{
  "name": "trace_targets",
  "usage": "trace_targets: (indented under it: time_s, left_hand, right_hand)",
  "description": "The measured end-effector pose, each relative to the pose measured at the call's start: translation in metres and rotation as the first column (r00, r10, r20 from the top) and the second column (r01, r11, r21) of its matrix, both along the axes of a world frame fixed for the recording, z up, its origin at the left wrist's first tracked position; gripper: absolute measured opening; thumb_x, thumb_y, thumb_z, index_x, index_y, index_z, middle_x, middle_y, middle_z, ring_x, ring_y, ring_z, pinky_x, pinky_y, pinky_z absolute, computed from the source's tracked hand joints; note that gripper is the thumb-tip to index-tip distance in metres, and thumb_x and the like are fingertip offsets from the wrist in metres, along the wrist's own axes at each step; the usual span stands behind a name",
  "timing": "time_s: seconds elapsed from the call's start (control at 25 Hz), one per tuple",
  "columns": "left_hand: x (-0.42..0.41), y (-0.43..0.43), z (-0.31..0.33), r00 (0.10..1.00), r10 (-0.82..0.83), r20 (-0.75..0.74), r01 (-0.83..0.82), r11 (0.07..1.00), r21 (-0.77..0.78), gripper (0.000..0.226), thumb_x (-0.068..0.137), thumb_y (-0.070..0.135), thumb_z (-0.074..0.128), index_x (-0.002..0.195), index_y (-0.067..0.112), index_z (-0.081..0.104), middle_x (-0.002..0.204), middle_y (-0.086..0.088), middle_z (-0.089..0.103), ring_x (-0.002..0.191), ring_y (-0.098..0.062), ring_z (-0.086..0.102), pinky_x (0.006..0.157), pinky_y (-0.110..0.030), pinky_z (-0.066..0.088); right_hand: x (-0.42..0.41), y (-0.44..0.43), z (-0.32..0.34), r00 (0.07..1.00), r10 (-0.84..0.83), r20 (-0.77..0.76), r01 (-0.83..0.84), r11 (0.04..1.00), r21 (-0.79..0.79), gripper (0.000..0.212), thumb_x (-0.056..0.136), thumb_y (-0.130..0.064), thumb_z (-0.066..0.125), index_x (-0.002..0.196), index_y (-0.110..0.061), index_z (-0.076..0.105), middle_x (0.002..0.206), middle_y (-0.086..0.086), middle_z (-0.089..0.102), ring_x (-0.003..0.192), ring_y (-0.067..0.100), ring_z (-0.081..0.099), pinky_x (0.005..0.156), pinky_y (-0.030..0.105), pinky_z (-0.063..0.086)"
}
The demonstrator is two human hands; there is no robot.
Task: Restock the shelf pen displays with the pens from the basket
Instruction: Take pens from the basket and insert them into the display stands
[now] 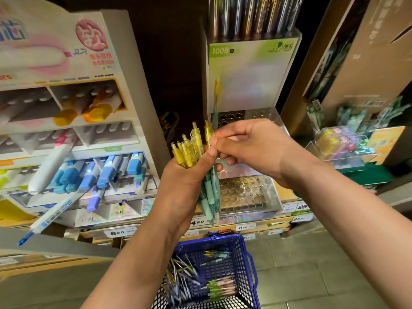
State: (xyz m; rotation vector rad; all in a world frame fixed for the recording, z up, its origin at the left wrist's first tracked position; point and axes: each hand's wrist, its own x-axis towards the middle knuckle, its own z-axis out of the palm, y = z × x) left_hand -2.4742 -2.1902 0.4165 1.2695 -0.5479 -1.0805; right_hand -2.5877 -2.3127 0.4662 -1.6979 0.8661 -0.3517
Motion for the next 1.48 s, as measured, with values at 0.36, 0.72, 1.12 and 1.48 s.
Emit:
trace_targets:
  time_s: [0.36, 0.72, 1.12, 1.48]
  left_hand:
    - [0.001, -0.003, 0.006, 0.995, 0.049, -0.088, -0.046, 0.998, 0.034, 0.040, 0.095, 0.031, 0.067, 0.123, 0.001, 0.066, 0.087, -0.013, 0.064, 0.078, -0.024, 0.059, 0.078, -0.038, 0.053]
    - [0.003, 0.001, 0.006, 0.992, 0.088, -0.091, -0.087, 0.996, 0.012, 0.036, 0.094, 0.027, 0.066, 0.115, -0.003, 0.067, 0.092, -0.015, 0.069, 0.079, -0.025, 0.066, 0.078, -0.039, 0.059]
    - [0.007, 0.002, 0.003, 0.992, 0.116, -0.048, -0.114, 0.993, 0.043, 0.020, 0.094, 0.032, 0.070, 0.101, 0.014, 0.076, 0.089, -0.013, 0.076, 0.077, -0.023, 0.071, 0.075, -0.038, 0.063]
    - [-0.001, -0.005, 0.009, 0.997, 0.069, 0.025, -0.069, 0.998, 0.000, 0.025, 0.097, 0.033, 0.064, 0.108, 0.014, 0.077, 0.097, -0.012, 0.078, 0.088, -0.024, 0.074, 0.083, -0.043, 0.056]
  right_hand:
    - [-0.004, -0.036, 0.035, 0.763, -0.461, 0.453, 0.483, 0.872, 0.074, 0.004, 0.093, -0.006, 0.069, 0.094, -0.007, 0.073, 0.078, 0.002, 0.075, 0.072, 0.013, 0.074, 0.067, 0.019, 0.058]
    - [0.021, -0.054, 0.023, 0.914, -0.221, 0.340, 0.370, 0.797, -0.477, 0.005, 0.094, -0.025, 0.069, 0.098, -0.025, 0.072, 0.084, -0.008, 0.075, 0.074, 0.008, 0.074, 0.078, 0.032, 0.062]
    - [0.019, -0.046, 0.009, 0.960, -0.279, 0.023, 0.248, 0.810, -0.531, 0.018, 0.091, -0.038, 0.070, 0.098, -0.022, 0.076, 0.088, -0.009, 0.076, 0.082, 0.007, 0.072, 0.086, 0.027, 0.057]
    - [-0.003, -0.002, 0.001, 0.998, 0.049, 0.028, -0.048, 0.998, -0.036, 0.018, 0.087, -0.035, 0.075, 0.103, -0.027, 0.076, 0.080, -0.007, 0.075, 0.069, 0.001, 0.067, 0.063, 0.013, 0.050]
